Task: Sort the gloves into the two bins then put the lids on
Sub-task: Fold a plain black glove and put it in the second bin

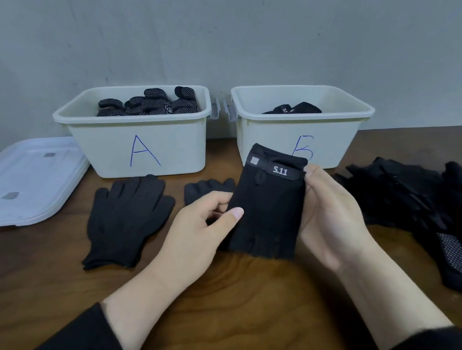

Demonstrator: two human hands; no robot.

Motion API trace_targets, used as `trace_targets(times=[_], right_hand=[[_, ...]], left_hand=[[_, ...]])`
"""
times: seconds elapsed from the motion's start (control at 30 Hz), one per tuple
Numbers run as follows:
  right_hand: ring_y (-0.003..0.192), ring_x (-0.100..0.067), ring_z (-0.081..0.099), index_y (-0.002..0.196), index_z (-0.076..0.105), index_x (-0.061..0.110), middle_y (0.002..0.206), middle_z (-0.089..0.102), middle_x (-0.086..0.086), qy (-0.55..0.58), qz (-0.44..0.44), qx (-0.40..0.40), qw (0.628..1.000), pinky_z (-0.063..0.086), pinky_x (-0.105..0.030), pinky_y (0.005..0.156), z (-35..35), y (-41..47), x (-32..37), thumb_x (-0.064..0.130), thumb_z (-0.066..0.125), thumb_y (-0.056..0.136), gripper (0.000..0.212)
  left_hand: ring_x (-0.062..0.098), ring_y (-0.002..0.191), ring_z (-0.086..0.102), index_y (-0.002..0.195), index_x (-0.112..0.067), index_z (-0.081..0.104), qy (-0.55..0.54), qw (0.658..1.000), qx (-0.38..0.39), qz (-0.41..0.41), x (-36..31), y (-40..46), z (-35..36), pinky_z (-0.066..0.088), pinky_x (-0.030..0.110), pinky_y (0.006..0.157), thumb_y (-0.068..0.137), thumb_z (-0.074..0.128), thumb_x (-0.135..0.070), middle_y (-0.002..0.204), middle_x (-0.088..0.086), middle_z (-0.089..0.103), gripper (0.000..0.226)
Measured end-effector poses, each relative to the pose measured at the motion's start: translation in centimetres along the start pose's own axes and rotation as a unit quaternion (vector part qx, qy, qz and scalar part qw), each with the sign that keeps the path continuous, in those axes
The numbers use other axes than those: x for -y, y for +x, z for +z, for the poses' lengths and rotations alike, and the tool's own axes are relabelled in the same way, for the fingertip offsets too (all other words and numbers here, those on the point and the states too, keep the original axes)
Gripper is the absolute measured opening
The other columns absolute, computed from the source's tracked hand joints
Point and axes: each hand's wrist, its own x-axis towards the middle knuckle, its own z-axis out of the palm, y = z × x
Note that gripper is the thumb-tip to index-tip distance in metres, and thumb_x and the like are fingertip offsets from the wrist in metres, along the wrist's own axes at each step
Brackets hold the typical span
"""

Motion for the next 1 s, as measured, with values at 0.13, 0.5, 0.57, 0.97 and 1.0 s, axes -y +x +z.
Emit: trace_targets(times=[0.13,0.5,0.57,0.97,1.0], right_hand=[[0.127,-0.033,0.058,0.142,0.053,0.008,0.136,0.062,-0.017,-0.044,-0.006,0.01,0.999,0.044,-0.056,0.108,0.1,-0.2,0.1,0.039,0.042,0.108,0.047],[0.092,-0.026,0.062,0.089,0.067,0.011,0.097,0.067,-0.016,-0.185,-0.055,0.112,0.975,0.046,-0.04,0.086,-1.6,-0.6,0.8,0.011,0.077,0.074,0.018],[0.093,-0.026,0.062,0.085,0.064,0.013,0.098,0.069,-0.016,-0.234,-0.073,0.139,0.96,0.049,-0.037,0.086,-1.8,-0.7,1.0,0.008,0.074,0.078,0.013],[0.113,-0.004,0.064,0.119,0.052,0.049,0.114,0.067,0.017,-0.472,-0.135,0.112,0.864,0.053,-0.019,0.09,0.5,-2.5,1.7,0.005,0.067,0.093,0.054],[0.109,0.001,0.064,0.114,0.051,0.057,0.113,0.065,0.024,-0.5,-0.138,0.109,0.848,0.052,-0.014,0.085,1.0,-2.9,2.2,0.007,0.067,0.093,0.056]], left_hand=[[0.015,0.096,0.069,0.1,-0.027,0.071,-0.074,0.997,-0.032,-0.006,-0.2,0.1,-0.3,0.056,0.034,0.087,0.097,0.062,-0.022,0.096,-0.003,0.074,0.011],[-0.002,0.114,0.061,0.126,-0.042,0.055,-0.065,0.997,-0.004,-0.04,0.2,0.1,-1.0,0.047,0.027,0.101,0.093,0.066,-0.033,0.119,-0.018,0.069,0.036],[-0.007,0.113,0.059,0.131,-0.048,0.049,-0.054,0.997,0.021,-0.052,0.2,0.2,-1.1,0.042,0.02,0.099,0.096,0.061,-0.038,0.112,-0.019,0.071,0.039],[0.018,0.117,0.062,0.131,-0.044,0.058,-0.156,0.987,-0.017,-0.032,1.0,0.6,-1.4,0.043,0.046,0.111,0.092,0.07,-0.018,0.115,0.0,0.067,0.048],[0.016,0.117,0.062,0.131,-0.044,0.058,-0.158,0.986,-0.023,-0.035,0.9,0.6,-1.5,0.043,0.044,0.111,0.092,0.07,-0.016,0.116,-0.003,0.067,0.049]])
